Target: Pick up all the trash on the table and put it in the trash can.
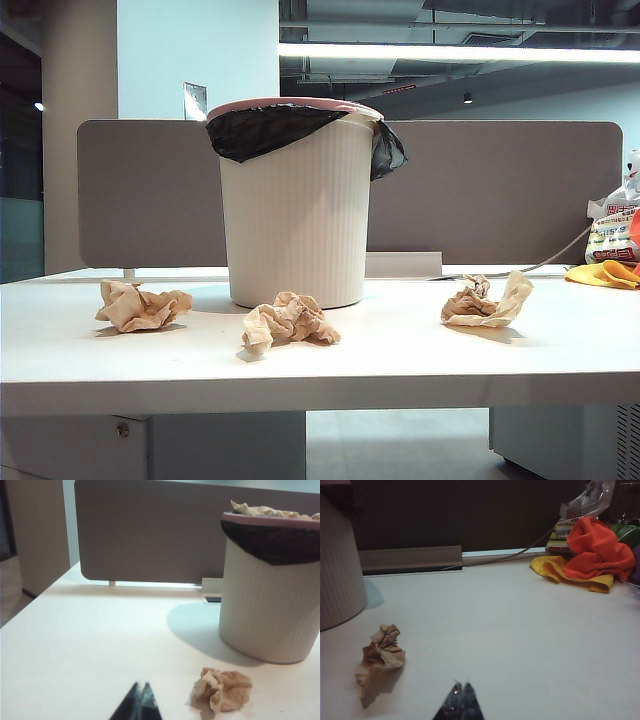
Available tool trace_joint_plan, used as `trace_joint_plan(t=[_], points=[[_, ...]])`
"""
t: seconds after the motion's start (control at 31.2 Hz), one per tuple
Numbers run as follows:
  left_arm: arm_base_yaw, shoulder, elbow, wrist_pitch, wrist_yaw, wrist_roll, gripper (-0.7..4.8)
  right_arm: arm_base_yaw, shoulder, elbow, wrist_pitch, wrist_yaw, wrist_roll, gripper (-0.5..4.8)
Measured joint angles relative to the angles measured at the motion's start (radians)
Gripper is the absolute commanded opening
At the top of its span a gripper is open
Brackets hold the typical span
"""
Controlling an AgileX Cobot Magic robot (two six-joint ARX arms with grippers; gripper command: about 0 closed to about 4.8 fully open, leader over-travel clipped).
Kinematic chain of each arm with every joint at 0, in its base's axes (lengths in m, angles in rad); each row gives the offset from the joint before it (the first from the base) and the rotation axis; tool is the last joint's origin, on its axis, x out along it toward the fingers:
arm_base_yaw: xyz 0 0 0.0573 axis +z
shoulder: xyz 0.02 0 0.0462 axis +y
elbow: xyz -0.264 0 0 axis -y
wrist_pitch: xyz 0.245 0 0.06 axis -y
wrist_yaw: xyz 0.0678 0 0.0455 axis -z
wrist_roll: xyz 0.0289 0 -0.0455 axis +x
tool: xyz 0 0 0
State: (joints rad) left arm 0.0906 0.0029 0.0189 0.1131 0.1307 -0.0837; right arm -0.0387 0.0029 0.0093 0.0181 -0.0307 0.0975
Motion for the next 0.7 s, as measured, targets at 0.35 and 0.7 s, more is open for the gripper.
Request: trace_joint_plan(t=[0.35, 0.7], points=[[0.001, 0.000, 0.000, 0.035, -0.077, -0.102, -0.05, 0.000, 0.000, 0.003, 0.042, 0.006, -0.049, -0.01], [0.000, 0.004, 0.307, -0.211, -0.034, -0.355, -0.05, 0.002, 0.046, 0.386, -0.156, 0.001, 0.041, -0.04]])
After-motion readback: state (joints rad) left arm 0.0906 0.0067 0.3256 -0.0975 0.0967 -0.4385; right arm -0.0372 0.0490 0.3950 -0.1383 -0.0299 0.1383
